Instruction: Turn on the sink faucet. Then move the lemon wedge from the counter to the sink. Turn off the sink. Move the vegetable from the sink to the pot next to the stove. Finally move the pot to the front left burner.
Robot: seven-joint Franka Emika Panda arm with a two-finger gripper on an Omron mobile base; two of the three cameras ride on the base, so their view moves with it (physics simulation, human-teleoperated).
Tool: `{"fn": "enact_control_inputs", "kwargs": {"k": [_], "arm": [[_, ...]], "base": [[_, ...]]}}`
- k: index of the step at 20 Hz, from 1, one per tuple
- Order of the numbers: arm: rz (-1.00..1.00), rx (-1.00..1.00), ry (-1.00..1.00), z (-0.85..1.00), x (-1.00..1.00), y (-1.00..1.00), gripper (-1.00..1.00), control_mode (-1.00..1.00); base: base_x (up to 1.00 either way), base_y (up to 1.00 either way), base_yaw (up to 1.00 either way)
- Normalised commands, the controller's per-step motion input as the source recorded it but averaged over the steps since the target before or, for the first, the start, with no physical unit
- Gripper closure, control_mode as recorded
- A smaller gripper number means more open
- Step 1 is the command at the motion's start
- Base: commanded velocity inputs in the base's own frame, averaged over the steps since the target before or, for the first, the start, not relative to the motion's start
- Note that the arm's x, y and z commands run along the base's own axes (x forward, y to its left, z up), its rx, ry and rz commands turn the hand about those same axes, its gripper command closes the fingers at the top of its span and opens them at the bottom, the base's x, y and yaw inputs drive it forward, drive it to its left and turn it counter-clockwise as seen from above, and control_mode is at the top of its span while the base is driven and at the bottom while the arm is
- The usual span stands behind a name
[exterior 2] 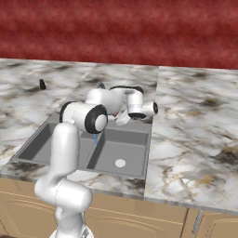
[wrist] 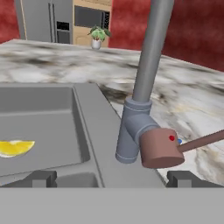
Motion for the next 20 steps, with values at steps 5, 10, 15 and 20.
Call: {"fn": "enact_control_inputs", "kwargs": {"k": [5, 10, 15, 20], "arm": [[0.0, 0.0, 0.08, 0.0, 0.4, 0.0, -1.0, -1.0], [0.0, 0.0, 0.07, -0.01, 0.4, 0.0, -1.0, -1.0], [0.0, 0.0, 0.06, -0.03, 0.43, 0.0, -1.0, -1.0], [0.01, 0.0, 0.03, -0.01, 0.24, 0.0, -1.0, -1.0]], "base": [[0.0, 0.0, 0.0], [0.0, 0.0, 0.0], [0.0, 0.0, 0.0], [0.0, 0.0, 0.0]]}}
